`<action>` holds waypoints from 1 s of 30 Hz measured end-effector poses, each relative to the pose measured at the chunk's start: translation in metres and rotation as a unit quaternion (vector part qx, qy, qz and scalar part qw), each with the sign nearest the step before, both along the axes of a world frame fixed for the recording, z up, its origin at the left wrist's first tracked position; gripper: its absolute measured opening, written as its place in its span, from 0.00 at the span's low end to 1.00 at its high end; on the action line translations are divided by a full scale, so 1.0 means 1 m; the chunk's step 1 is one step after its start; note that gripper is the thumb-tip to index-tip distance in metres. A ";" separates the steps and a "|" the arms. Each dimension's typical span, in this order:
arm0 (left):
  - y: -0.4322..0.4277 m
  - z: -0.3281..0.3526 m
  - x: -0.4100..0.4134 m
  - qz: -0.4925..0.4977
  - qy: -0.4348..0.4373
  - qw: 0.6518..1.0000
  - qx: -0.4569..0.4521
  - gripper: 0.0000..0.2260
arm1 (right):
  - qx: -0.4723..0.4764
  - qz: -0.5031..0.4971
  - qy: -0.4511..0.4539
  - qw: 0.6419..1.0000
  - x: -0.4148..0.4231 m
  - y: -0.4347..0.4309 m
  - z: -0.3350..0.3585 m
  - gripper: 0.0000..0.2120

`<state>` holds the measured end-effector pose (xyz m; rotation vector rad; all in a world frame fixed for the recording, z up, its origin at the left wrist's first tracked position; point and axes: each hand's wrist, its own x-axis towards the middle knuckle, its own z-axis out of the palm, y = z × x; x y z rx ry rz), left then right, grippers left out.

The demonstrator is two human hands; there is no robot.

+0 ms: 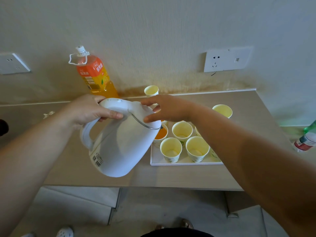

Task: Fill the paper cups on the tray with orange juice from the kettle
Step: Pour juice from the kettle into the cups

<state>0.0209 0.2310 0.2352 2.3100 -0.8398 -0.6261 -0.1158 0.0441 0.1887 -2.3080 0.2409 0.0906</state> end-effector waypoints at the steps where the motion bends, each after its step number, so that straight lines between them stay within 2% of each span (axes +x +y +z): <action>1: 0.000 0.000 -0.002 -0.008 -0.003 1.000 0.002 0.40 | 0.001 -0.002 -0.001 1.000 -0.004 0.001 0.001 0.31; 7: -0.003 -0.003 -0.003 -0.055 -0.014 0.998 0.015 0.30 | 0.032 -0.041 0.002 0.999 -0.016 0.009 -0.005 0.29; 10: -0.003 -0.004 -0.001 -0.083 -0.022 0.996 0.023 0.30 | 0.059 -0.066 -0.007 0.996 -0.022 0.015 -0.012 0.28; 16: -0.010 -0.003 -0.007 -0.109 -0.051 0.992 0.042 0.13 | 0.093 -0.099 -0.022 0.990 -0.033 0.023 -0.023 0.28; 30: -0.025 0.001 -0.020 -0.137 -0.066 0.985 0.084 0.12 | 0.157 -0.148 -0.046 0.975 -0.045 0.018 -0.045 0.27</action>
